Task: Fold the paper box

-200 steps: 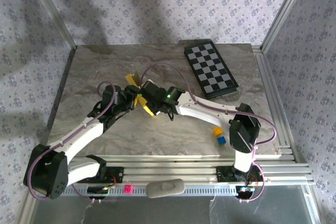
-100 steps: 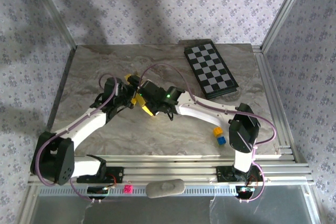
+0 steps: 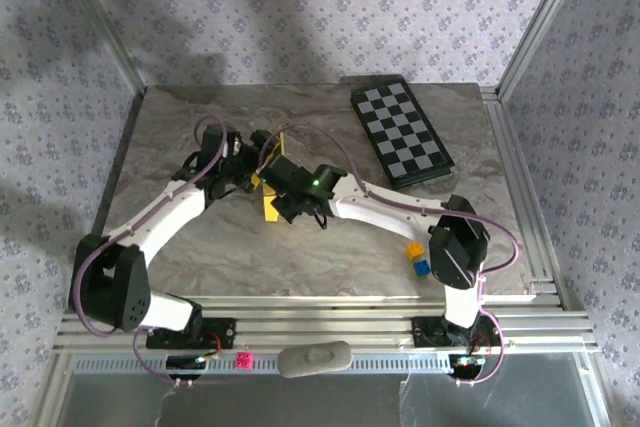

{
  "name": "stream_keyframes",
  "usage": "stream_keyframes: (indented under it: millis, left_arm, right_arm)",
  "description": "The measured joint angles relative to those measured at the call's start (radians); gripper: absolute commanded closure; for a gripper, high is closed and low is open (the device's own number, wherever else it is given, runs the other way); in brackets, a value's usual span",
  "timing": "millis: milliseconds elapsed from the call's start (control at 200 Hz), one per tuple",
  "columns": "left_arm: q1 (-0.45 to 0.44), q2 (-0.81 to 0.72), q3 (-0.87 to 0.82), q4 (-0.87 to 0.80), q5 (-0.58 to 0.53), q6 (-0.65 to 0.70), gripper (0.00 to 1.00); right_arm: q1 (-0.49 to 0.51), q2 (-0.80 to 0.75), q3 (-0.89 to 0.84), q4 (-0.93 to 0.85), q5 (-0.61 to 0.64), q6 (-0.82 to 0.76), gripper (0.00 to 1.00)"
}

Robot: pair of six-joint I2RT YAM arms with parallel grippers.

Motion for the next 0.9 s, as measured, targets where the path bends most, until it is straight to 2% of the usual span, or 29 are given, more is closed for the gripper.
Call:
stream_keyframes:
  millis: [265, 665, 795, 900]
  left_arm:
    - [0.005, 0.148, 0.224, -0.282, 0.041, 0.204, 0.00]
    - [0.003, 0.262, 0.390, -0.500, 0.068, 0.411, 0.08]
    - [-0.003, 0.296, 0.411, -0.548, 0.067, 0.444, 0.15]
    - [-0.013, 0.332, 0.462, -0.591, 0.066, 0.478, 0.34]
  right_arm:
    - [-0.003, 0.007, 0.016, 0.002, -0.013, -0.011, 1.00]
    - [-0.029, 0.007, 0.016, 0.015, -0.041, -0.022, 1.00]
    - [-0.029, 0.007, 0.016, 0.018, -0.046, -0.026, 1.00]
    - [-0.029, 0.007, 0.016, 0.020, -0.048, -0.026, 1.00]
